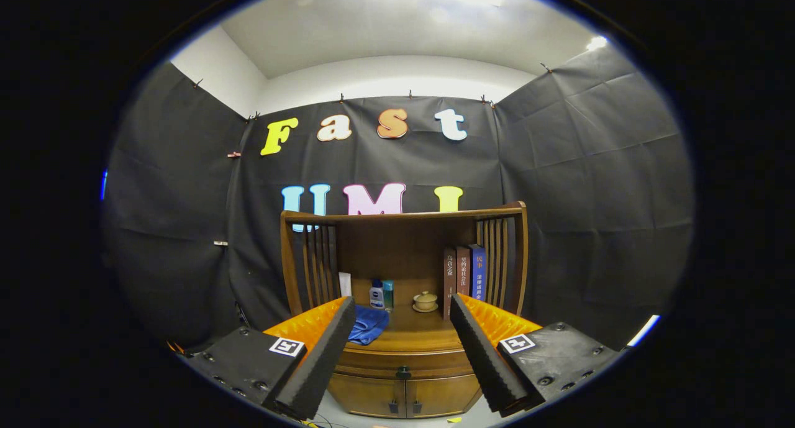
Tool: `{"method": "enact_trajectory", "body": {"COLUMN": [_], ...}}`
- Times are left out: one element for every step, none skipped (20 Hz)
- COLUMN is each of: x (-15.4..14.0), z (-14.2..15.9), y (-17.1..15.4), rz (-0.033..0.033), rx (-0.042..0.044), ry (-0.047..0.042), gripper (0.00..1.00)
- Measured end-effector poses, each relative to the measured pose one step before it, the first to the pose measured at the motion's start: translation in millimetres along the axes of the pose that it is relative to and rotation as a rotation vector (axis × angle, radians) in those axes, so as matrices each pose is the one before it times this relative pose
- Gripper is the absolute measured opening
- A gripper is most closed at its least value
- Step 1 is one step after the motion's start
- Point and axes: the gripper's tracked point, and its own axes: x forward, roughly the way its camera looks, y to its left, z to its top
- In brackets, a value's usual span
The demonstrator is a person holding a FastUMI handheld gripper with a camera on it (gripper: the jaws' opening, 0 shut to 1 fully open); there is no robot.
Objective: Pull open the drawer, take out the items inside it, and place them on the countertop above the cabinet.
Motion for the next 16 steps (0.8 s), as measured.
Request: {"method": "enact_trajectory", "body": {"x": [0.65,0.6,0.23,0.35,0.17,1.16,0.3,0.17,0.37,1.06,0.56,0.91,1.47,1.13,2.07,2.16], "z": [-1.05,-0.14,-0.77,0.05,0.13,0.44,0.41,0.07,0.5,0.13,-0.59,-0.12,-0.91,-2.31,-3.66,-4.71], "y": [-0.26,0.56,-0.51,-0.21,-0.28,0.04,-0.21,-0.77,-0.66,0.66,0.32,0.08,0.78,0.63,0.2,1.02], "rz": [-0.00003,0.00145,-0.00043,0.0005,-0.00037,0.00017,-0.00056,-0.00109,-0.001,-0.00023,0.00069,0.00077,0.00045,0.00164,0.00152,0.00359], "rx": [-0.00077,0.00004,0.00003,-0.00013,0.0005,-0.00048,-0.00177,-0.00204,-0.00111,-0.00005,0.00043,-0.00036,-0.00083,-0.00091,-0.00101,0.00126], "ry": [0.00058,0.00152,0.00157,-0.00096,-0.00031,0.00014,-0.00033,-0.00126,-0.00123,-0.00105,-0.00038,-0.00013,0.0019,0.00318,0.00449,0.00503], "gripper": [0.98,0.99,0.99,0.99,0.99,0.99,0.98,0.98,0.98,0.99,0.99,0.99,0.99,0.99,0.99,0.99]}}
